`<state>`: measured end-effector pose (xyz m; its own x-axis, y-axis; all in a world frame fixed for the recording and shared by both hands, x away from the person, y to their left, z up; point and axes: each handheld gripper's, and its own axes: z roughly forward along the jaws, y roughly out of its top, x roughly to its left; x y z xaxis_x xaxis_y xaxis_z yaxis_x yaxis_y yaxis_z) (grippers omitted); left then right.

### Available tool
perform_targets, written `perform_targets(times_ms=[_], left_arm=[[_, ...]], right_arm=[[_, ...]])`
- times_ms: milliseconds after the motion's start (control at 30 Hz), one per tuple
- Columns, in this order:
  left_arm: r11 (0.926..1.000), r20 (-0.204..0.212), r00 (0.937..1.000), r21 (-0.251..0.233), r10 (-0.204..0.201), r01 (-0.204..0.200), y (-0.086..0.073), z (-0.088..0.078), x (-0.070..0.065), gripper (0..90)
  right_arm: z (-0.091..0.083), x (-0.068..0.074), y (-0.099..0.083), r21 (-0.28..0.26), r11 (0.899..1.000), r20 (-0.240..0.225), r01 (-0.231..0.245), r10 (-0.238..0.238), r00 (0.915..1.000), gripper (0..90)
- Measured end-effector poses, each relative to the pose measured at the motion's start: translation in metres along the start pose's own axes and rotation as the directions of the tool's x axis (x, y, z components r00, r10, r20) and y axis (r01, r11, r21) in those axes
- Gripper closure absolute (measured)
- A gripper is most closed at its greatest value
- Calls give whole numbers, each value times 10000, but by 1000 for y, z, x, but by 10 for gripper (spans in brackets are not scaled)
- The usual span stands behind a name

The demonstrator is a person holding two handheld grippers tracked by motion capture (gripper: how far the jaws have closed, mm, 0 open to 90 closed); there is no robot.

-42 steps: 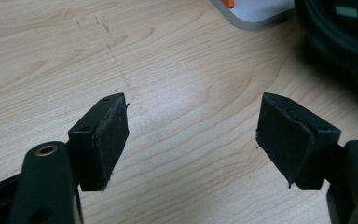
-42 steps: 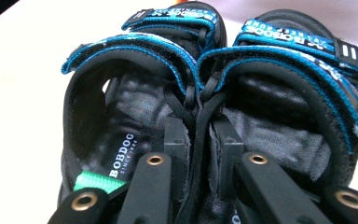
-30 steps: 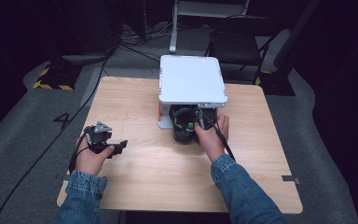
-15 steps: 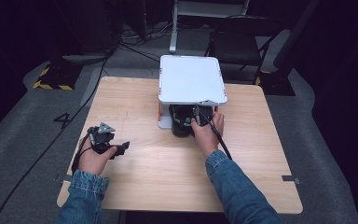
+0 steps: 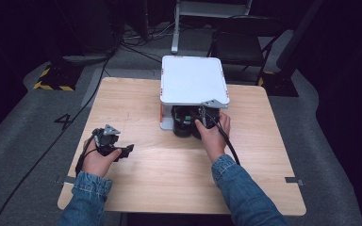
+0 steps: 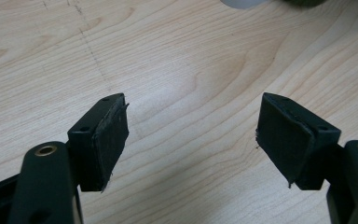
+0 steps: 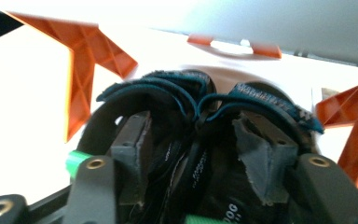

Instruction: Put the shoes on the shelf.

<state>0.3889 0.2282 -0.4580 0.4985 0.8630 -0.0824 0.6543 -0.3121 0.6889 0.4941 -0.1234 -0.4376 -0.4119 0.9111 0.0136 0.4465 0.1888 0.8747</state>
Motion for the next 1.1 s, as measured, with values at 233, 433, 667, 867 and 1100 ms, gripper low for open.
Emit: perform_targets(times_ms=[233,433,667,867,1100], left_arm=[[9981,1010,9944,-499,-302,354,5,-5,-9,255],[9986,1918,9814,-504,-48,147,13,-4,-26,239],[9972,2287,9714,-530,633,-525,24,6,-48,182],[9921,1936,9755,-885,1041,-884,33,18,-60,180],[9866,2432,9612,-1278,1299,-1010,41,37,-70,421]], right_arm=[[-48,-9,3,-679,9976,-1620,101,-210,9866,408],[-81,-27,-5,-371,9993,-1840,40,-108,9829,375],[-101,-39,-29,-1,10000,-2800,-3,2,9600,221],[-110,-47,-43,-242,9991,-2920,-334,249,9561,313],[-115,-49,-55,-38,9989,-2953,475,-465,9543,622]])
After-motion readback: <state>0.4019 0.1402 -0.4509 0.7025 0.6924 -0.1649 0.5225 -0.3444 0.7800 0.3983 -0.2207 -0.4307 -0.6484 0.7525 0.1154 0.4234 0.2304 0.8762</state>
